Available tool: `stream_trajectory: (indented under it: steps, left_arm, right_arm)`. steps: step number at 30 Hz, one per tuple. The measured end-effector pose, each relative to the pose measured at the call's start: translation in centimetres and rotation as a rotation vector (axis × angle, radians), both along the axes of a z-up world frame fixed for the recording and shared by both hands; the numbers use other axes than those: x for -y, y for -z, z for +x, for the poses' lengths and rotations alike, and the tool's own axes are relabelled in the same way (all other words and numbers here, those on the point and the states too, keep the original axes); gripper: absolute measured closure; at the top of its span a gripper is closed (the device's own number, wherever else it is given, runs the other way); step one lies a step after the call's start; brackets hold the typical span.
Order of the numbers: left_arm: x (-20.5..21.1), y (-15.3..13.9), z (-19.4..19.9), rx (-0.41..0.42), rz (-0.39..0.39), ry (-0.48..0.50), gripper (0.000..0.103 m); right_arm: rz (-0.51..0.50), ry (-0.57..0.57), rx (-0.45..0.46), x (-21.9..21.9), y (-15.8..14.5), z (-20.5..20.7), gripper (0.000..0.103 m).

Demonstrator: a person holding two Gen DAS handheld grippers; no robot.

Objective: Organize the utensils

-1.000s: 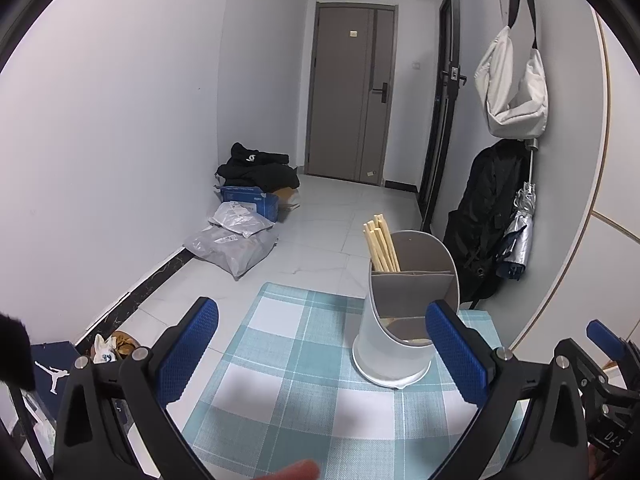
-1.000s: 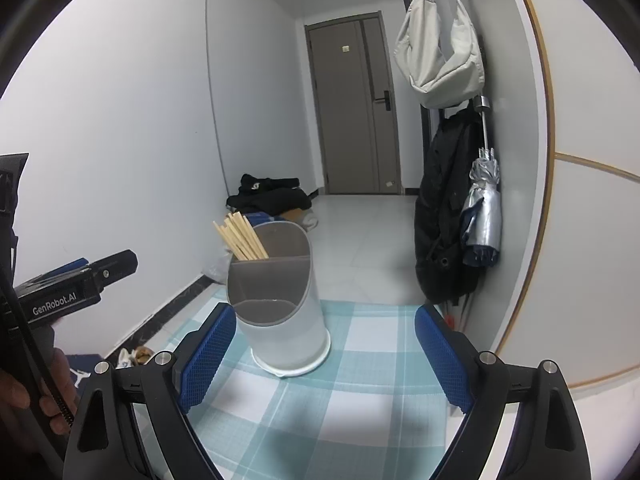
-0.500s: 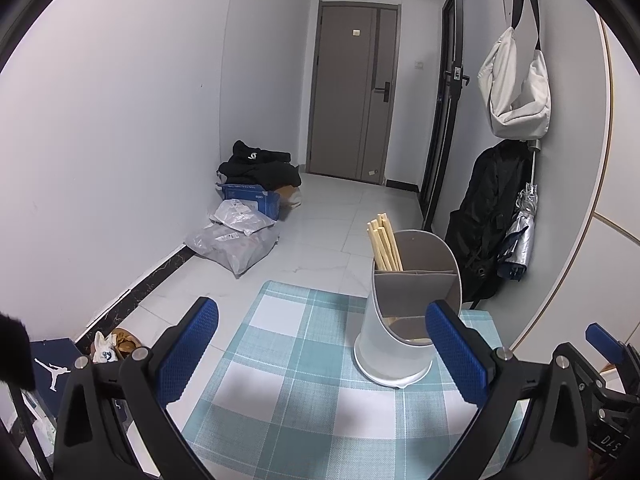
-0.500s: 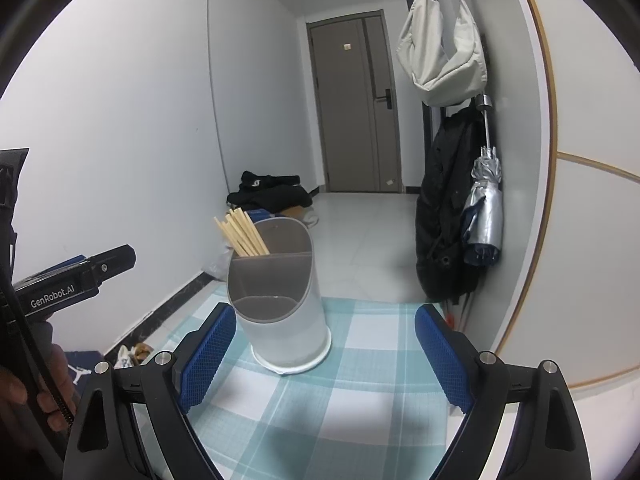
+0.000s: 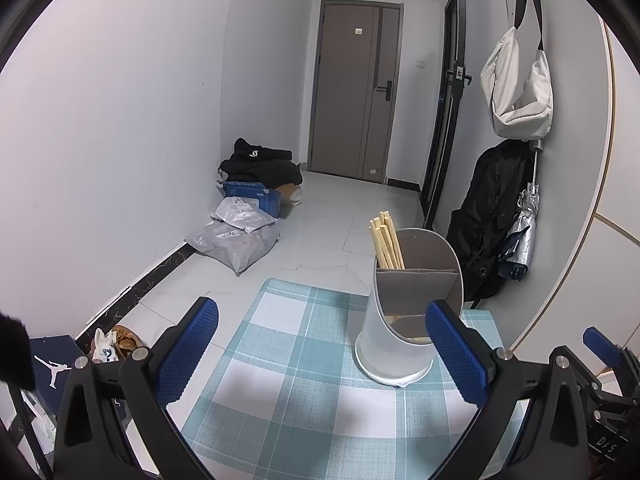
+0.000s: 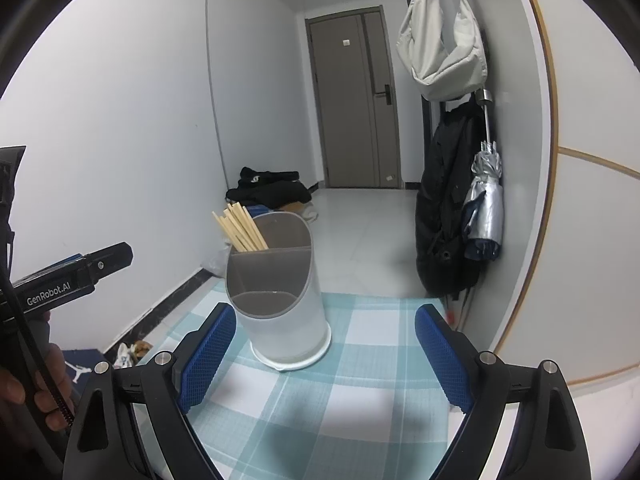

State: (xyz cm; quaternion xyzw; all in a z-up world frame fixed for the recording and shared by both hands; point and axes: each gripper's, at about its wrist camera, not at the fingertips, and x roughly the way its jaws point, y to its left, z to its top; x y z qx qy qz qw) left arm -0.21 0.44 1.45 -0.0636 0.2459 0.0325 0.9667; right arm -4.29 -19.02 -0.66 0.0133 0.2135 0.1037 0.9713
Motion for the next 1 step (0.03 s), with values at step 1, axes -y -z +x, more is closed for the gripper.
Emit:
stream_trajectory:
  steps: [1]
  left_arm:
    - [0.02,0.0,-0.02,0.001,0.0,0.002,0.001]
  right_arm:
    - [0.001,0.002,-0.005,0.03,0.08,0.05,0.011]
